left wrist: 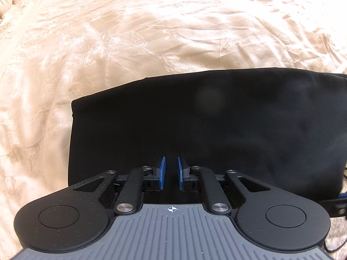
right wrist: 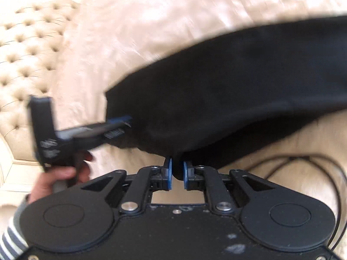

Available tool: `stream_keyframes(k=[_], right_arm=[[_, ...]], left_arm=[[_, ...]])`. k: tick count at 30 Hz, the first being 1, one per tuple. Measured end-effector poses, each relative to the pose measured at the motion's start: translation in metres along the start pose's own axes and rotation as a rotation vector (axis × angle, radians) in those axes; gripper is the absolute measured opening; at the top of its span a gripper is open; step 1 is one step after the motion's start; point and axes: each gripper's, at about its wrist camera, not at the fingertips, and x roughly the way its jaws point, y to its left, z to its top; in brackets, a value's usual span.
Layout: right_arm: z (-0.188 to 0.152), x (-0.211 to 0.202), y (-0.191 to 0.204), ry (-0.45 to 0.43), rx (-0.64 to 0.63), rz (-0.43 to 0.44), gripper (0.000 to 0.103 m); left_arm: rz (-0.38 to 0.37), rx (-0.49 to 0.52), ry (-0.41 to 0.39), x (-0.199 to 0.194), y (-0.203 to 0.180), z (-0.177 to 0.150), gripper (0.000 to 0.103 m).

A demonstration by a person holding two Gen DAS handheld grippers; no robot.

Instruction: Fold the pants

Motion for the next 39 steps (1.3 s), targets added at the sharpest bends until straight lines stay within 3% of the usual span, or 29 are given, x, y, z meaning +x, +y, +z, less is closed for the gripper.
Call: stream_keyframes(k=[2, 4, 7, 10, 13, 14, 15, 16, 22, 24, 27, 33, 35, 39], right_arm=[[-0.009, 0.028, -0.014, 0.074, 0.012, -0.072, 0.011], [-0.016, 0.040, -0.021, 0.081, 0.019, -0.105, 0.013], [-0.023, 0.023, -0.016, 0.052, 0.038, -0.086, 0.018], [-0.032, -0.006, -0.005, -0.001, -0.053, -0.101, 0.021], [-0.034, -0.035, 0.013, -0.125, -0.154, -0.124, 0.021], [-0.033, -0.041, 0.017, -0.169, -0.177, -0.125, 0.017], [-0.031, -0.042, 0.020, -0.194, -0.198, -0.124, 0.005], [-0.028, -0.039, 0.021, -0.201, -0.218, -0.127, 0.002], [-0.009, 0.024, 0.016, -0.106, -0.315, -0.280, 0.002], [-0.007, 0.041, 0.007, -0.085, -0.298, -0.318, 0.002], [-0.004, 0.043, -0.003, -0.092, -0.224, -0.306, 0.003], [-0.007, 0.014, -0.002, -0.152, -0.183, -0.282, 0.009], [-0.016, 0.004, 0.001, -0.169, -0.159, -0.278, 0.009], [-0.025, -0.017, -0.009, -0.201, -0.093, -0.286, 0.010]], left_arm=[[0.004, 0.005, 0.010, 0.004, -0.004, 0.001, 0.012], [0.017, 0.014, 0.018, 0.006, -0.007, -0.002, 0.012], [0.018, 0.006, 0.013, 0.006, -0.010, -0.008, 0.012], [0.009, 0.003, 0.019, 0.004, -0.011, -0.010, 0.012], [0.021, 0.011, 0.013, 0.000, -0.016, -0.016, 0.012], [0.021, 0.011, 0.013, -0.001, -0.018, -0.018, 0.012], [0.020, 0.011, 0.015, -0.001, -0.020, -0.020, 0.012], [0.016, 0.010, 0.018, -0.003, -0.020, -0.021, 0.012], [0.020, -0.002, 0.033, -0.006, -0.027, -0.036, 0.012], [0.029, -0.017, 0.039, -0.002, -0.023, -0.037, 0.012], [0.039, -0.038, 0.039, -0.004, -0.017, -0.041, 0.012], [0.084, -0.055, 0.014, 0.011, -0.009, -0.040, 0.012], [0.097, -0.049, 0.036, 0.025, -0.007, -0.039, 0.021], [0.125, -0.004, 0.060, 0.041, -0.021, -0.035, 0.023]])
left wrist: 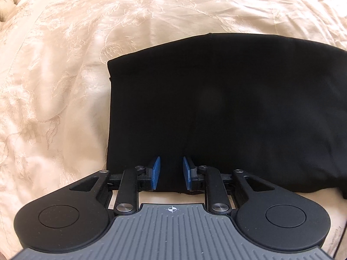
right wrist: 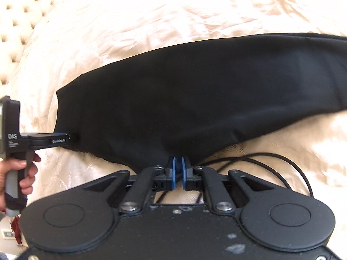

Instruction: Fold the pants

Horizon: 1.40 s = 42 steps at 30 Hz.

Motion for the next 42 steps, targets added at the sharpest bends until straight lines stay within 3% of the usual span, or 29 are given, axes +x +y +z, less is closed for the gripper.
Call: stream_keyframes(k=[4, 9, 10, 14, 22, 26, 30, 37, 42], right_arm=[[-0.008, -0.020, -0.021, -0.043, 0.101, -0.021, 0.012], [-0.014, -0.042, -0.055, -0.100, 0.185, -0.052, 0.016], [-0.013, -0.046, -0.063, -0.109, 0.196, -0.056, 0.017], [-0.004, -0.055, -0.098, -0.130, 0.168, -0.073, 0.021], [0.060, -0.069, -0.149, -0.142, -0.104, -0.107, 0.025], [0.092, -0.062, -0.166, -0.145, -0.210, -0.122, 0.027], [0.119, -0.059, -0.179, -0.147, -0.352, -0.130, 0.031], [0.152, -0.029, -0.175, -0.135, -0.677, -0.111, 0.033], [0.168, -0.001, -0.165, -0.061, -0.811, -0.040, 0.033]], left_arm=[[0.063, 0.080, -0.030, -0.019, -0.033, 0.004, 0.023], [0.020, 0.107, -0.080, -0.052, -0.069, 0.001, 0.023], [0.015, 0.116, -0.093, -0.060, -0.062, 0.000, 0.023], [-0.034, 0.114, -0.114, -0.089, -0.095, -0.003, 0.023], [-0.130, 0.111, -0.103, -0.107, -0.195, 0.008, 0.023], [-0.122, 0.047, -0.096, -0.093, -0.236, 0.024, 0.023], [-0.048, 0.007, -0.004, -0.062, -0.265, 0.041, 0.023], [-0.013, -0.124, 0.000, -0.070, -0.257, 0.053, 0.023], [0.019, -0.179, 0.009, -0.090, -0.255, 0.045, 0.023]])
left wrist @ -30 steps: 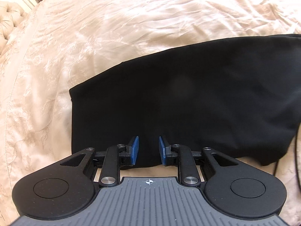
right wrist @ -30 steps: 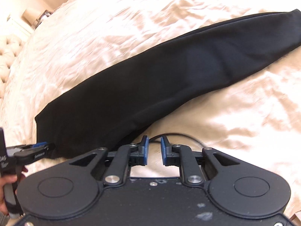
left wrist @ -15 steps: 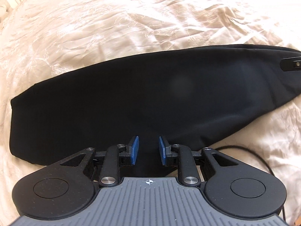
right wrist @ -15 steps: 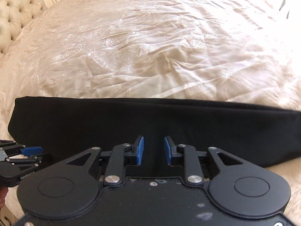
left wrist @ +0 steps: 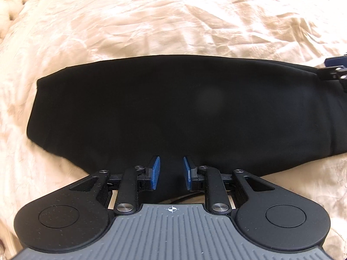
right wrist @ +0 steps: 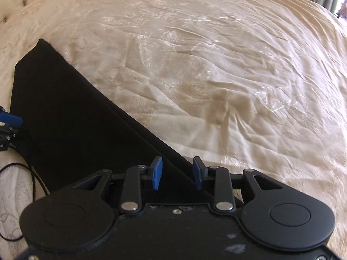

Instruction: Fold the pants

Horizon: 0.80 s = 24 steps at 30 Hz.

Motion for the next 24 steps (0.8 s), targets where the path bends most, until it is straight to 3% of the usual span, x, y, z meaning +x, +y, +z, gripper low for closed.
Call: stream_keyframes(k=[6, 9, 13, 14, 16, 19, 24], right_arm=[[0.005, 0.020, 0.005, 0.054, -0.145, 0.111, 0.033], [0.004, 0.025, 0.010, 0.073, -0.210, 0.120, 0.034], [0.005, 0.036, 0.006, 0.097, -0.179, 0.144, 0.035], [0.006, 0.037, 0.004, 0.104, -0.163, 0.153, 0.030], [0.007, 0.038, 0.000, 0.118, -0.138, 0.182, 0.002], [0.010, 0.029, -0.001, 0.113, -0.134, 0.187, 0.003], [0.021, 0.023, -0.004, 0.064, -0.118, 0.119, 0.002]], left_arm=[[0.006, -0.025, 0.016, 0.010, 0.014, 0.006, 0.023], [0.002, -0.020, 0.022, 0.014, 0.010, 0.011, 0.023], [-0.004, 0.004, 0.029, 0.023, 0.009, 0.015, 0.023], [-0.005, 0.010, 0.028, 0.025, 0.008, 0.016, 0.023], [-0.012, 0.021, 0.024, 0.026, 0.006, 0.019, 0.023], [-0.025, 0.034, 0.010, 0.027, 0.004, 0.024, 0.023], [-0.049, 0.071, -0.020, 0.027, -0.005, 0.036, 0.023]])
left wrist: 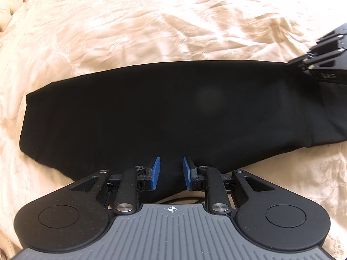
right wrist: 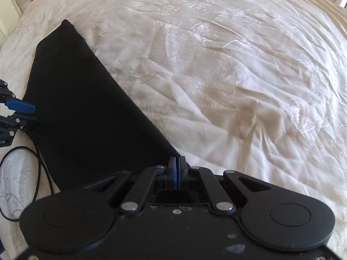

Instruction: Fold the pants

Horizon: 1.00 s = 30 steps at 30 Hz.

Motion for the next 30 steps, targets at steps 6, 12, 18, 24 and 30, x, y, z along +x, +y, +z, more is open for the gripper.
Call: stream_keyframes(k=[6, 12, 18, 24, 30], right_arm=[[-0.004, 0.011, 0.004, -0.025, 0.045, -0.059, 0.024], [-0.041, -0.058, -0.022, -0.209, 0.409, -0.132, 0.030], [-0.133, -0.120, -0.049, -0.255, 0.741, -0.315, 0.033], [-0.216, -0.149, -0.093, -0.185, 0.896, -0.498, 0.035], [-0.240, -0.145, -0.122, -0.173, 0.934, -0.450, 0.036]], left_arm=[[-0.006, 0.069, -0.036, -0.001, -0.014, 0.014, 0.023], [-0.033, 0.145, -0.077, -0.007, -0.031, 0.025, 0.023], [-0.054, 0.233, -0.109, -0.011, -0.062, 0.029, 0.023], [-0.063, 0.295, -0.116, -0.024, -0.099, 0.027, 0.023], [-0.061, 0.324, -0.114, -0.028, -0.123, 0.024, 0.023]])
